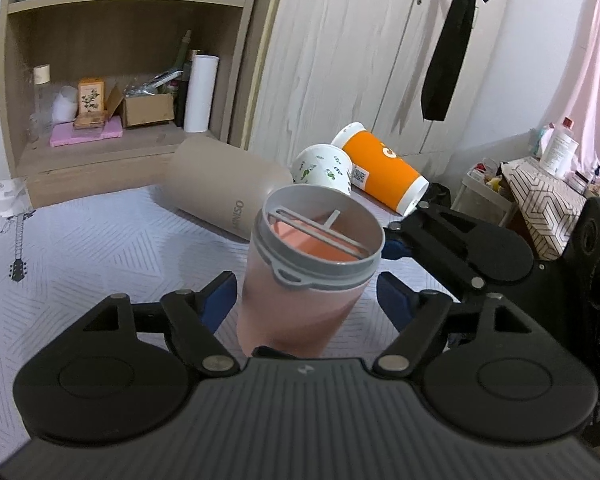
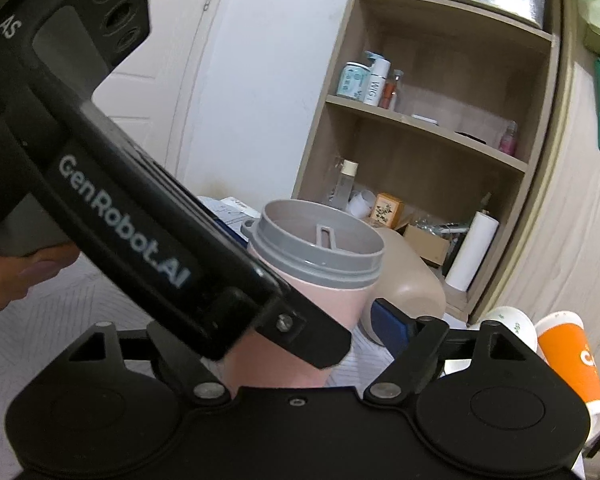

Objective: Flip cup upright

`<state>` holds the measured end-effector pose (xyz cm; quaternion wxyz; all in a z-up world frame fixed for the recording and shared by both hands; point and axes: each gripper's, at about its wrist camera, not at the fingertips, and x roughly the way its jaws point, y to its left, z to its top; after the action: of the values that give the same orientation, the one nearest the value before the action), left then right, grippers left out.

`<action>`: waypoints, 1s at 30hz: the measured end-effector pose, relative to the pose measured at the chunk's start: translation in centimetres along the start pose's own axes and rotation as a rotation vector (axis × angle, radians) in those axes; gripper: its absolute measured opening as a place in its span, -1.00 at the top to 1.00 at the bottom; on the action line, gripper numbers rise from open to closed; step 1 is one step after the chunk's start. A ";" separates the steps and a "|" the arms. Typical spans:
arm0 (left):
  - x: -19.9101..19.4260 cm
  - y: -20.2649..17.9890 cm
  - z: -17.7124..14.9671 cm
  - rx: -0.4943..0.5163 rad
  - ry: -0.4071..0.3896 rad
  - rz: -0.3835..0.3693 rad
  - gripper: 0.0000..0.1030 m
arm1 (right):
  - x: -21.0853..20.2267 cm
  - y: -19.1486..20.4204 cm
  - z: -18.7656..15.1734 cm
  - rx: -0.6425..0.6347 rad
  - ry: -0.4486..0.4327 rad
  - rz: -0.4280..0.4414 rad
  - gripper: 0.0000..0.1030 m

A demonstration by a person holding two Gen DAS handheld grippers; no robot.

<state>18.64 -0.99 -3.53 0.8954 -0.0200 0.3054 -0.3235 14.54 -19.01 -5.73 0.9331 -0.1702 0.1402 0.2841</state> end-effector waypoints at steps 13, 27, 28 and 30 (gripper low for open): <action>-5.4 -0.7 -2.9 -0.101 -0.126 0.184 -0.61 | -3.7 -0.4 -2.4 0.140 0.050 -0.014 -0.70; -12.0 -7.1 -5.3 -0.122 -0.268 0.398 -0.62 | -13.8 -1.8 -1.2 0.312 -0.120 -0.116 -0.70; -12.4 -7.5 -5.5 -0.122 -0.276 0.410 -0.64 | -14.3 -1.8 -1.1 0.318 -0.124 -0.121 -0.70; -13.2 -8.3 -5.9 -0.127 -0.292 0.434 -0.69 | -15.3 -1.8 -1.1 0.327 -0.132 -0.142 -0.73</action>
<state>2.67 1.23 0.67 0.9753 -0.0565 0.1898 -0.0979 3.12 -28.24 -0.80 0.9732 -0.0069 0.1107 0.2017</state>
